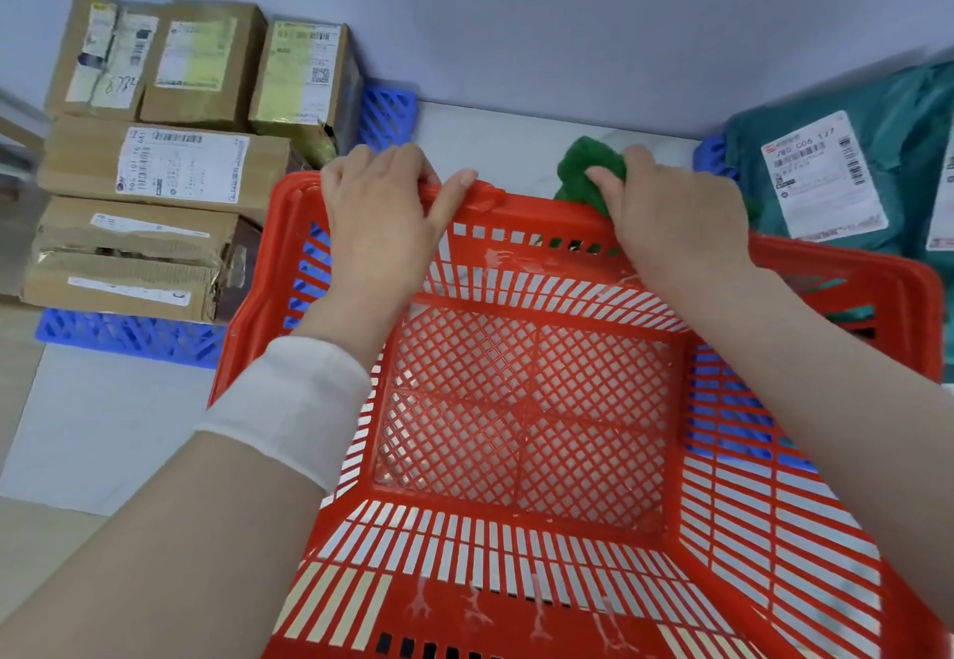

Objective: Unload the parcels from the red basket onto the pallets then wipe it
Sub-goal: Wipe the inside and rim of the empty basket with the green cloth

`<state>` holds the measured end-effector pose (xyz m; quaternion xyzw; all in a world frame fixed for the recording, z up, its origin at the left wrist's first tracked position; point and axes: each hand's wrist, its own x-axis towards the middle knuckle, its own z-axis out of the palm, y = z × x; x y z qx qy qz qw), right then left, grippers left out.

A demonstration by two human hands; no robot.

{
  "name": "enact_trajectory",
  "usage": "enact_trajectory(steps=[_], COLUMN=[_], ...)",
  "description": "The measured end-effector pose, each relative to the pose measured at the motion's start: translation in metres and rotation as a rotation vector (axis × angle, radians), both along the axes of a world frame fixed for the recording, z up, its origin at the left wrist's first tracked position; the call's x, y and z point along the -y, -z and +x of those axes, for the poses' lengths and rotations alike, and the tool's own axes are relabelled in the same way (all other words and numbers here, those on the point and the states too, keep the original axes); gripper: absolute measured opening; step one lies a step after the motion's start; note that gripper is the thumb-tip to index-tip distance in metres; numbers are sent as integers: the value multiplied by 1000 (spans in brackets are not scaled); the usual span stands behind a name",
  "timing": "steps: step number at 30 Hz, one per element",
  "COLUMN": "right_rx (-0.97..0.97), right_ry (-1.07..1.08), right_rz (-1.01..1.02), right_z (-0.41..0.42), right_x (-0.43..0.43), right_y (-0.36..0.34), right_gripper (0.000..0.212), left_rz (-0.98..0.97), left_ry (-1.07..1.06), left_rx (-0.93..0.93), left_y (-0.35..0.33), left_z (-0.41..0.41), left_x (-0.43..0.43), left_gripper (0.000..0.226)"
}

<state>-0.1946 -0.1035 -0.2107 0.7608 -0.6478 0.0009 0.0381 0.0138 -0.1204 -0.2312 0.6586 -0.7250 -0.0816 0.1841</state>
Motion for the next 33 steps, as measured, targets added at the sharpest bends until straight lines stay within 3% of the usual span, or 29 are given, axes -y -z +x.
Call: enact_trajectory(steps=[2, 4, 6, 10, 12, 14, 16, 18, 24, 26, 30, 33], right_rx=[219, 623, 919, 1202, 1135, 947, 620, 319, 134, 102, 113, 383], right_ry=[56, 191, 324, 475, 400, 274, 138, 39, -155, -112, 281, 589], right_rz=[131, 202, 109, -285, -391, -310, -115, -67, -189, -308, -406, -398], right_z=[-3, -10, -18, -28, -27, -22, -21, -24, -40, -36, -18, -3], right_x=[10, 11, 0, -42, -63, -73, -72, -63, -29, -21, -4, -9], right_y=[-5, -21, -39, -68, -65, -46, -18, 4, 16, 19, 22, 9], right_gripper=[42, 39, 35, 21, 19, 34, 50, 53, 50, 47, 47, 48], left_rz=[-3, 5, 10, 14, 12, 7, -1, -10, -9, -5, 19, 6], left_ry=[11, 17, 16, 23, 21, 25, 35, 36, 58, 73, 105, 131], left_rx=[13, 29, 30, 14, 25, 27, 21, 14, -3, -17, -32, 1], left_y=[0, 0, 0, -1, -1, -1, -1, -1, -1, -2, -6, -6], left_z=[0, 1, 1, 0, 0, 0, 1, 2, 3, 4, 5, 7], left_x=[0, 0, -1, -1, -1, -1, -1, -1, -2, -2, 3, 0], left_gripper=[41, 41, 39, 36, 36, 38, 39, 40, 50, 51, 42, 41])
